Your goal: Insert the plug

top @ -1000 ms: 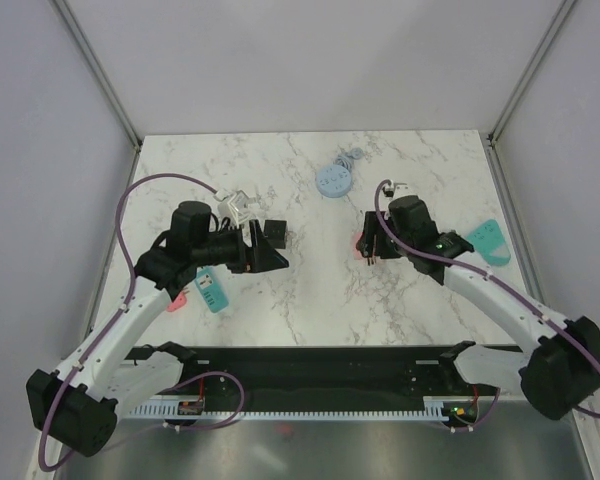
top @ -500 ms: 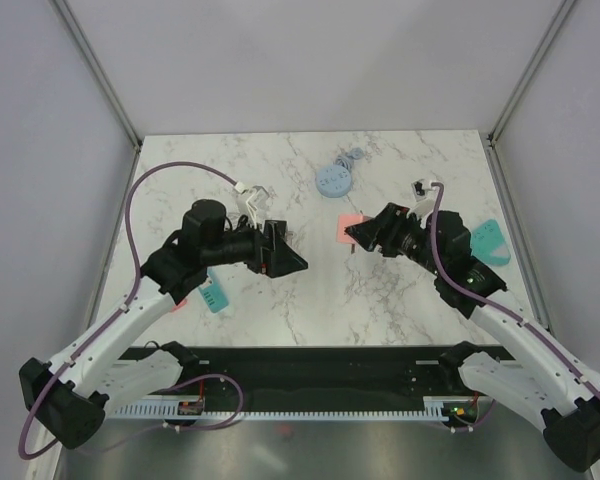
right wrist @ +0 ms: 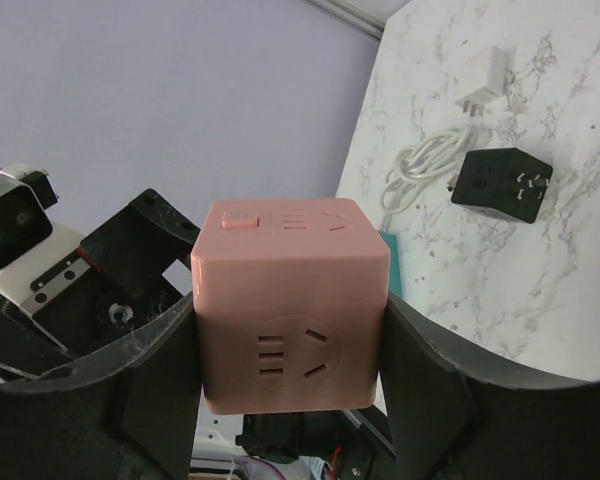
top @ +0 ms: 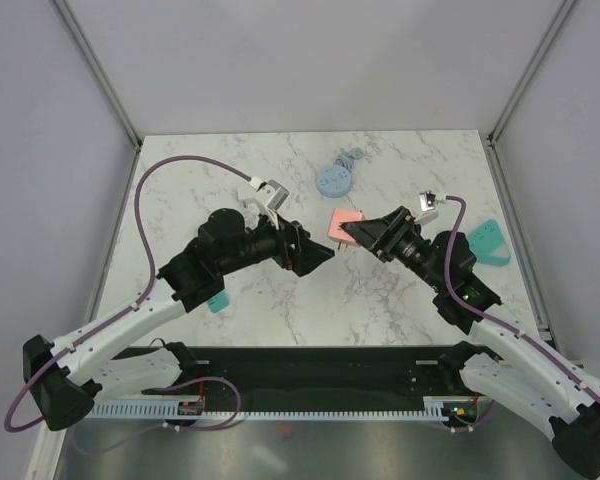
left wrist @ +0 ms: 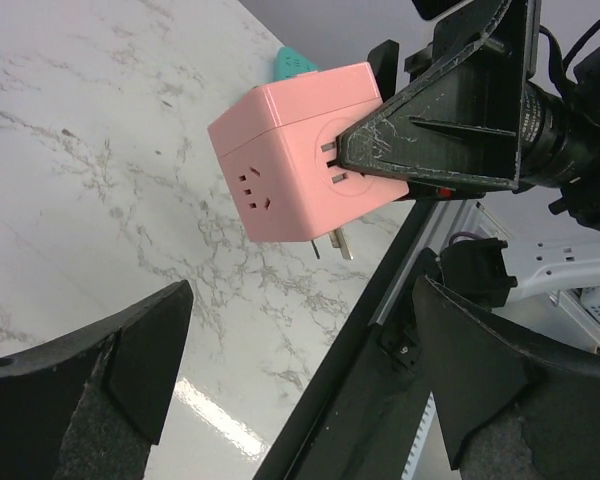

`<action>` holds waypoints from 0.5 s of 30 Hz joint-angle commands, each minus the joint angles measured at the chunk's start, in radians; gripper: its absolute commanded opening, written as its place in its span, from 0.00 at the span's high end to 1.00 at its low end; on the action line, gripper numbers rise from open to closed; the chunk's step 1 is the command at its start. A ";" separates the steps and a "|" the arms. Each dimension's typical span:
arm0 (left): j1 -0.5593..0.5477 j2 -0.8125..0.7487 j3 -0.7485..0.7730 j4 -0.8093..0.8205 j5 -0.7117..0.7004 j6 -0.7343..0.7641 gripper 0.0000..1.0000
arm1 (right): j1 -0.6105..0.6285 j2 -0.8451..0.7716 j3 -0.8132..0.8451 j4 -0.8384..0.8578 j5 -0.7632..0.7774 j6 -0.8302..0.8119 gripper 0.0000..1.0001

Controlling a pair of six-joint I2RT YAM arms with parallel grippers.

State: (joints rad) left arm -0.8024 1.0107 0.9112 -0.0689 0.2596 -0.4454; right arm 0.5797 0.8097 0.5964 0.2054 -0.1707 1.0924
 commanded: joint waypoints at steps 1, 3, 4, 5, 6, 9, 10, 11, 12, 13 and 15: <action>-0.060 0.031 0.025 0.141 -0.147 0.077 0.01 | 0.016 -0.029 -0.006 0.154 0.065 0.089 0.72; -0.093 0.042 0.023 0.174 -0.189 0.088 0.01 | 0.031 -0.029 -0.007 0.149 0.083 0.101 0.73; -0.107 0.043 0.018 0.190 -0.206 0.103 0.01 | 0.035 -0.027 -0.010 0.152 0.100 0.109 0.73; -0.119 0.045 0.012 0.207 -0.224 0.109 0.00 | 0.046 -0.027 -0.015 0.158 0.108 0.119 0.73; -0.141 0.048 -0.001 0.242 -0.256 0.114 0.00 | 0.052 -0.029 -0.027 0.175 0.118 0.144 0.73; -0.170 0.060 -0.021 0.296 -0.325 0.128 0.00 | 0.081 -0.021 -0.046 0.201 0.161 0.182 0.74; -0.178 0.075 -0.021 0.320 -0.344 0.135 0.00 | 0.091 -0.020 -0.050 0.209 0.165 0.191 0.75; -0.184 0.084 -0.020 0.327 -0.364 0.140 0.00 | 0.106 -0.018 -0.053 0.218 0.192 0.198 0.75; -0.193 0.095 -0.015 0.333 -0.399 0.146 0.01 | 0.112 -0.014 -0.055 0.232 0.198 0.202 0.75; -0.198 0.118 -0.014 0.346 -0.411 0.158 0.01 | 0.118 -0.012 -0.056 0.241 0.206 0.211 0.75; -0.208 0.134 -0.012 0.362 -0.433 0.172 0.02 | 0.135 -0.006 -0.060 0.264 0.223 0.221 0.75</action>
State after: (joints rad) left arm -0.9924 1.1149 0.8982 0.1944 -0.0608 -0.3439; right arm 0.6964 0.8043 0.5346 0.3347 0.0029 1.2629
